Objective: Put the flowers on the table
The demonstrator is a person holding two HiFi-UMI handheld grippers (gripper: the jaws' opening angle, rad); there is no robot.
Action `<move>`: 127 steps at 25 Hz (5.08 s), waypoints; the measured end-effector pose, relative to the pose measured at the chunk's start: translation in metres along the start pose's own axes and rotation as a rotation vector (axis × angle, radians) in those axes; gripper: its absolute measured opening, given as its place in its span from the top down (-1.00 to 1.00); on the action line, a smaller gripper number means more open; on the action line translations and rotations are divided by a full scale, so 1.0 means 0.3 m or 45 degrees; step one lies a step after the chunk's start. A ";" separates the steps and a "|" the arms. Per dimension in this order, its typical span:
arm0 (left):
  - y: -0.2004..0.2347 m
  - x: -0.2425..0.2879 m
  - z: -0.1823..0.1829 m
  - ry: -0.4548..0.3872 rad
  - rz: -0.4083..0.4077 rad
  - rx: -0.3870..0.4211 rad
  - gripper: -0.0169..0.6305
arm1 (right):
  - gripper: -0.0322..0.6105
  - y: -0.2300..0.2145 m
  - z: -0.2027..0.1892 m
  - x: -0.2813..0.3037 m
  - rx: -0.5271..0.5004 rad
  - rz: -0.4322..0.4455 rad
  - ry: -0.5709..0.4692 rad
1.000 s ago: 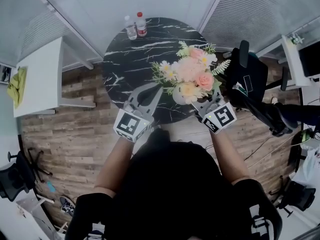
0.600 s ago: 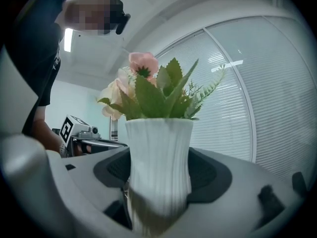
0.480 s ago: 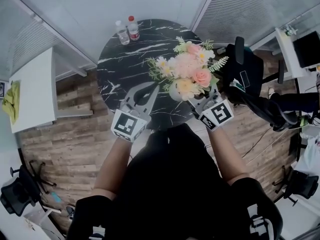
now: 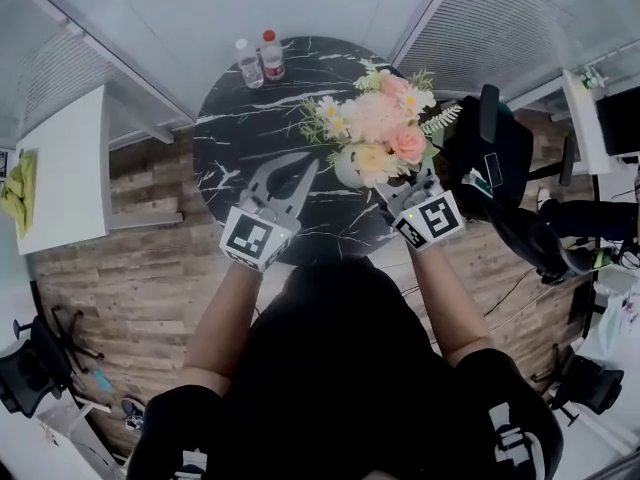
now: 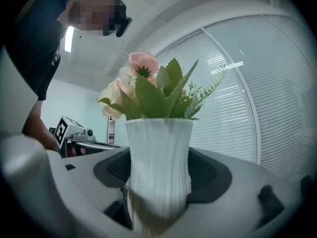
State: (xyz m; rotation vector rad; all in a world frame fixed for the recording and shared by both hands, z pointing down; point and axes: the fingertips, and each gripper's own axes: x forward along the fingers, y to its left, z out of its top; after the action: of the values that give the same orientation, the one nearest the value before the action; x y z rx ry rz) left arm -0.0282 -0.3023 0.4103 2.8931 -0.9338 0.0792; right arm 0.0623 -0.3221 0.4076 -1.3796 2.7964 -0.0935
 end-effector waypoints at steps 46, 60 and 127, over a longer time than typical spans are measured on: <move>0.494 0.523 -0.498 0.082 0.209 -0.045 0.91 | -0.15 -0.544 -0.515 0.514 0.057 0.055 0.033; 0.591 0.622 -0.640 0.132 0.266 -0.026 0.91 | -0.15 -0.607 -0.663 0.629 -0.010 0.088 0.041; -0.125 0.016 0.074 0.075 -0.044 -0.023 0.91 | 0.84 0.156 0.058 -0.091 0.013 0.158 0.094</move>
State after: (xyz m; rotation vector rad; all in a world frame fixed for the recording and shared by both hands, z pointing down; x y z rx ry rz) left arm -0.0020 -0.2773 0.3856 2.8722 -0.8698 0.1513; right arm 0.0426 -0.2727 0.3872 -1.2211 2.9289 -0.1587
